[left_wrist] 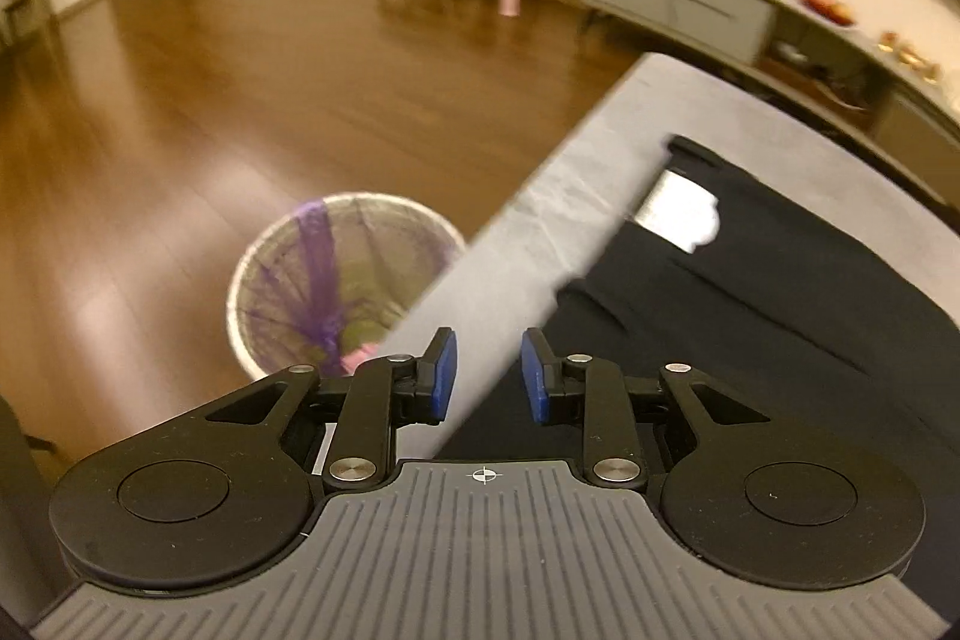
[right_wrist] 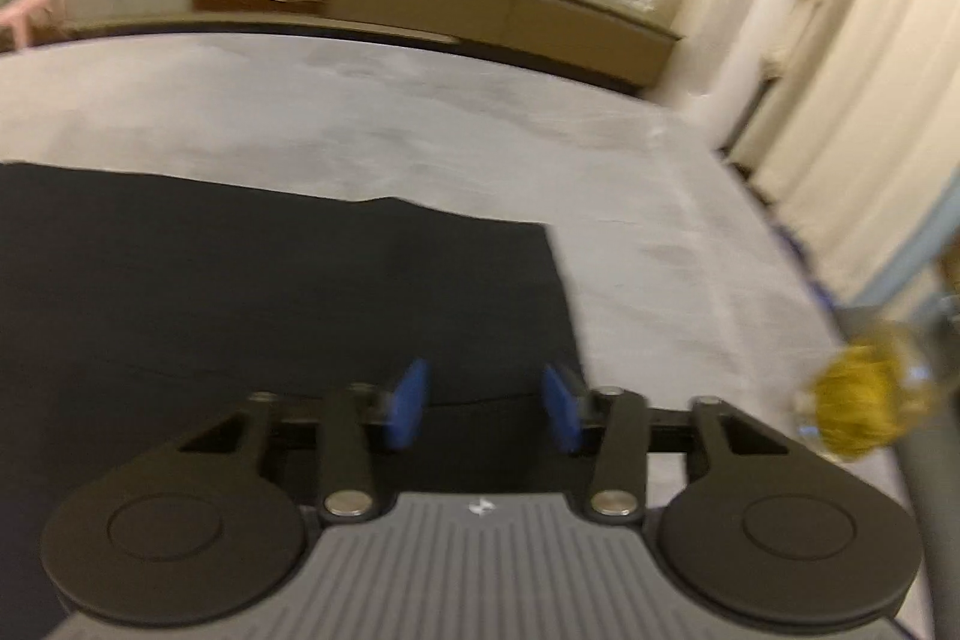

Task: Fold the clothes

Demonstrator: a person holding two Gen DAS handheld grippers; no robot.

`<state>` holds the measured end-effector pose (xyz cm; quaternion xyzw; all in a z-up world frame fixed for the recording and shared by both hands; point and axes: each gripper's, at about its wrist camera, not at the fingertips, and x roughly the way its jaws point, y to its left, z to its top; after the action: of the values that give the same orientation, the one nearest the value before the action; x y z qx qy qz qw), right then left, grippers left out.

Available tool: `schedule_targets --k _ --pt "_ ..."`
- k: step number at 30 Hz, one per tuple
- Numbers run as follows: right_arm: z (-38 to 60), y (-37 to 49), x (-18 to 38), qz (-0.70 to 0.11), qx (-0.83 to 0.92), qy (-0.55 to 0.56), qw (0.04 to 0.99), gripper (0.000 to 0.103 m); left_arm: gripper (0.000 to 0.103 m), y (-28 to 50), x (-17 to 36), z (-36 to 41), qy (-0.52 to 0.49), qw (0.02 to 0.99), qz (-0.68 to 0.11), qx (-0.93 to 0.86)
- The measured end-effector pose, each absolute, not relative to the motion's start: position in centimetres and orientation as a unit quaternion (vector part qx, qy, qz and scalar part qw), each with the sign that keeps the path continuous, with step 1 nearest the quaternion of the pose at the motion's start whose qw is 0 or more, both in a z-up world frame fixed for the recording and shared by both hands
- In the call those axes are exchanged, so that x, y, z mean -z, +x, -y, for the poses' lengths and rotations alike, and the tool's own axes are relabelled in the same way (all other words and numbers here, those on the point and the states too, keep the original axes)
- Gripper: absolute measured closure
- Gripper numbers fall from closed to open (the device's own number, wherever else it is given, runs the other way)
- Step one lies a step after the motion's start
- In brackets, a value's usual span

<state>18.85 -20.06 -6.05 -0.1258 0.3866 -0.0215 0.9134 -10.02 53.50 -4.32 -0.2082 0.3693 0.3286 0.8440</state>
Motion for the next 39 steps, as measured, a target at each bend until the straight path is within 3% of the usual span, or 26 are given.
schedule_targets --k 5,8,10,11,12,14,16,19,21,29,31,35,39 --pt "13.3 14.5 4.0 -0.366 -0.131 -0.091 0.917 0.063 0.086 -11.4 5.7 -52.0 -0.218 0.844 -0.388 -0.299" --pt "10.1 13.7 5.8 -0.397 -0.165 -0.108 0.896 0.062 0.084 -11.7 6.8 -52.2 -0.213 0.833 -0.4 -0.317" --pt "10.1 14.1 6.6 -0.402 -0.138 -0.129 0.896 0.055 0.08 -11.9 7.5 -52.3 -0.211 0.826 -0.407 -0.329" --pt "10.4 14.5 6.9 -0.403 -0.12 -0.14 0.896 0.044 0.082 -12.3 7.6 -52.4 -0.216 0.823 -0.404 -0.336" --pt "10.6 14.8 7.2 -0.403 -0.101 -0.151 0.897 0.046 0.085 -13.5 6.9 -52.6 -0.239 0.823 -0.382 -0.347" --pt "11.3 15.3 7.6 -0.401 -0.06 -0.176 0.897 0.051 0.075 -16.3 6.2 -52.4 -0.308 0.818 -0.336 -0.351" --pt "11.7 15.5 7.7 -0.389 -0.028 -0.193 0.9 0.052 0.073 -18.8 6.4 -51.8 -0.397 0.799 -0.302 -0.336" --pt "9.6 13.7 6.2 -0.356 -0.053 -0.174 0.916 0.054 0.057 -21.1 7.2 -49.5 -0.469 0.782 -0.276 -0.303" --pt "6.4 11.1 4.9 -0.321 -0.088 -0.176 0.926 0.051 0.045 -21.6 8.3 -48.4 -0.498 0.767 -0.278 -0.295" --pt "-14.2 -3.8 2.2 -0.198 -0.375 -0.255 0.869 0.032 0.032 -22.0 10.6 -50.3 -0.564 0.741 -0.232 -0.28" --pt "-19.7 -6.4 2.7 -0.171 -0.423 -0.276 0.846 0.028 0.024 -21.9 10.7 -50.8 -0.571 0.743 -0.229 -0.263" --pt "-30.3 -10.0 4.6 -0.14 -0.501 -0.322 0.791 0.023 0.023 -21.6 10.9 -51.3 -0.584 0.742 -0.226 -0.24" --pt "-38.1 -9.1 7.5 -0.158 -0.527 -0.365 0.751 0.028 0.023 -21.9 11.5 -52.1 -0.598 0.742 -0.21 -0.22"
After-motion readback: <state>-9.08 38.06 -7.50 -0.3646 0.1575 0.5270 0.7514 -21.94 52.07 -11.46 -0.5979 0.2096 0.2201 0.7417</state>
